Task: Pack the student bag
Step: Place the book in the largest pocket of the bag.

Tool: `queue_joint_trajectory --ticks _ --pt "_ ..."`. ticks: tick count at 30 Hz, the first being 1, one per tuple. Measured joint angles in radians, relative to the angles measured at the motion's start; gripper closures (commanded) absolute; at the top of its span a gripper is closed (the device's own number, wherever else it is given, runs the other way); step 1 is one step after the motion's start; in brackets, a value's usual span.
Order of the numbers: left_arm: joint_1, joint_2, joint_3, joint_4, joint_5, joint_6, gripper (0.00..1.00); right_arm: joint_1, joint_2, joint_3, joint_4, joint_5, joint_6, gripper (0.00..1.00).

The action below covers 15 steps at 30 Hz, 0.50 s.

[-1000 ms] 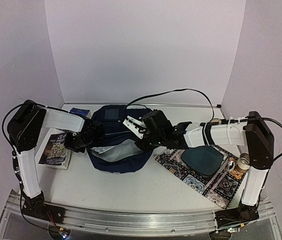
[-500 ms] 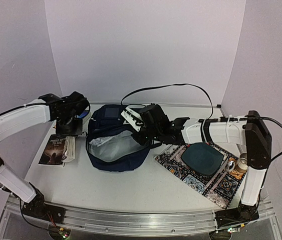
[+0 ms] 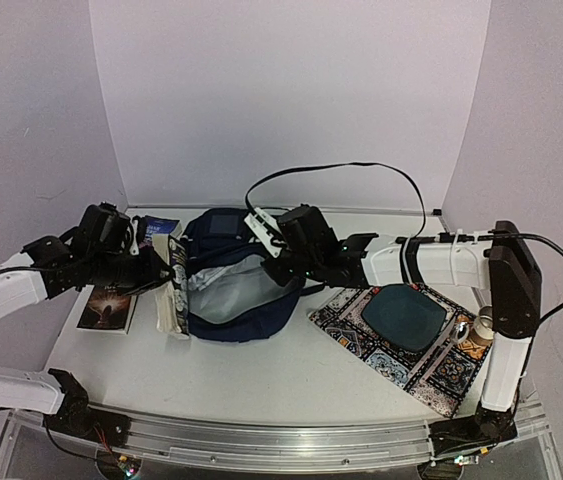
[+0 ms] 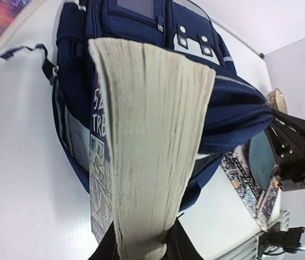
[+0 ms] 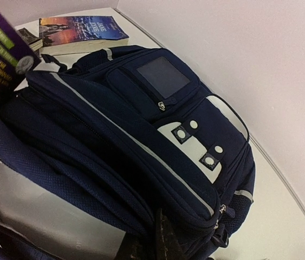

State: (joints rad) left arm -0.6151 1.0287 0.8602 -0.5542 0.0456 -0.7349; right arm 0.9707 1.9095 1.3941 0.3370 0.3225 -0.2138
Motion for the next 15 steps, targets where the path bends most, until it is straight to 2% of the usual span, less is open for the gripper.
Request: queue_joint_trajectory --ticks 9,15 --pt "0.005 -0.145 -0.286 0.338 0.200 -0.219 1.00 -0.026 0.000 0.040 -0.034 0.044 0.106 1.00" --pt "0.006 -0.164 -0.349 0.517 0.306 -0.332 1.00 -0.048 0.000 0.107 -0.064 0.064 0.148 1.00"
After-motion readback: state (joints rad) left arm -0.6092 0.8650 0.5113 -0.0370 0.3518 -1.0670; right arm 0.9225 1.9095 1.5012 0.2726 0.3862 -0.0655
